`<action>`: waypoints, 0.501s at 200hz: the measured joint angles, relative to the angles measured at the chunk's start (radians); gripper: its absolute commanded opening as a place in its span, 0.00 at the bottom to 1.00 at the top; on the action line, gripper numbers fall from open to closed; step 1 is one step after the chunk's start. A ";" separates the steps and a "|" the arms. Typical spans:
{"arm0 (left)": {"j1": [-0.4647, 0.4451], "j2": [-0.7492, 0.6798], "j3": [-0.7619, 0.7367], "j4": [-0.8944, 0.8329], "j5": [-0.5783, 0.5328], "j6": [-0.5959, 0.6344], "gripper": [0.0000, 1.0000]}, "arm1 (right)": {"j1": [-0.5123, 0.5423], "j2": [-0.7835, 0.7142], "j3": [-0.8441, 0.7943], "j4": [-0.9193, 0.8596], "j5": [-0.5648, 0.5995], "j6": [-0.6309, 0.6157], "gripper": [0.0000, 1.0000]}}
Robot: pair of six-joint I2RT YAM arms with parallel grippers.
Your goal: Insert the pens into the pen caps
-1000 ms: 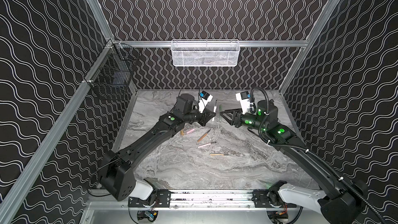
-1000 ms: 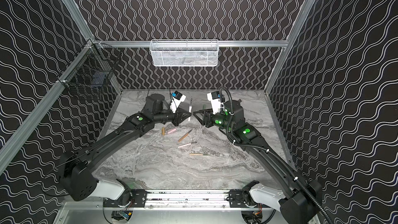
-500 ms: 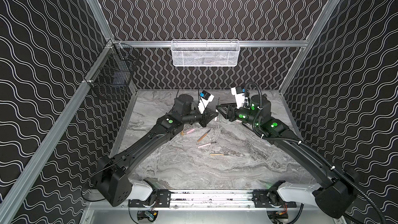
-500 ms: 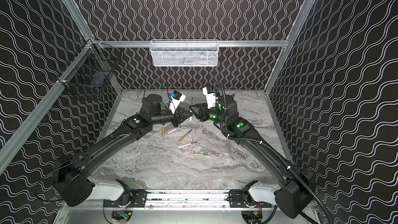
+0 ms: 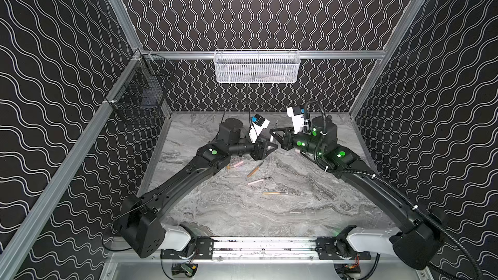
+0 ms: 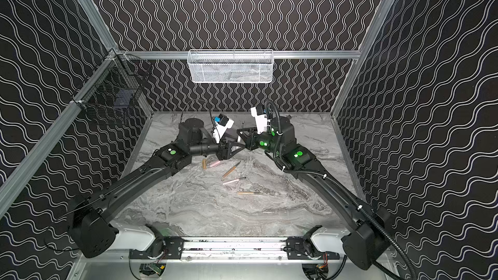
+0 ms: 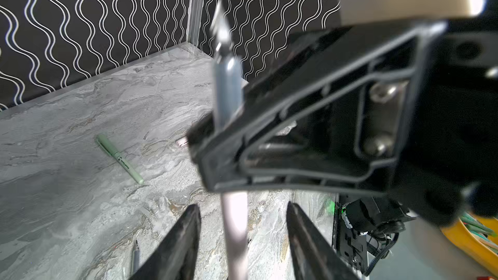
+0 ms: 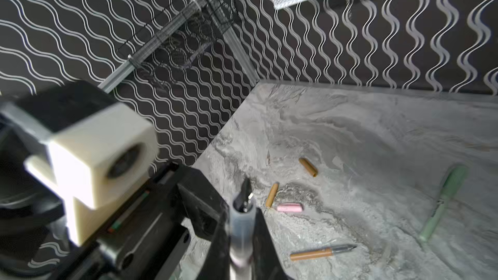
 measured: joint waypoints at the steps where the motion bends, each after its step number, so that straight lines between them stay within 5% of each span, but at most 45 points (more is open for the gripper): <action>1: 0.000 0.000 0.000 0.000 0.000 0.000 0.50 | 0.000 -0.001 0.000 0.000 0.000 0.000 0.02; 100: 0.000 0.012 0.000 0.000 0.022 0.005 0.16 | -0.001 -0.003 0.013 -0.011 -0.013 0.000 0.02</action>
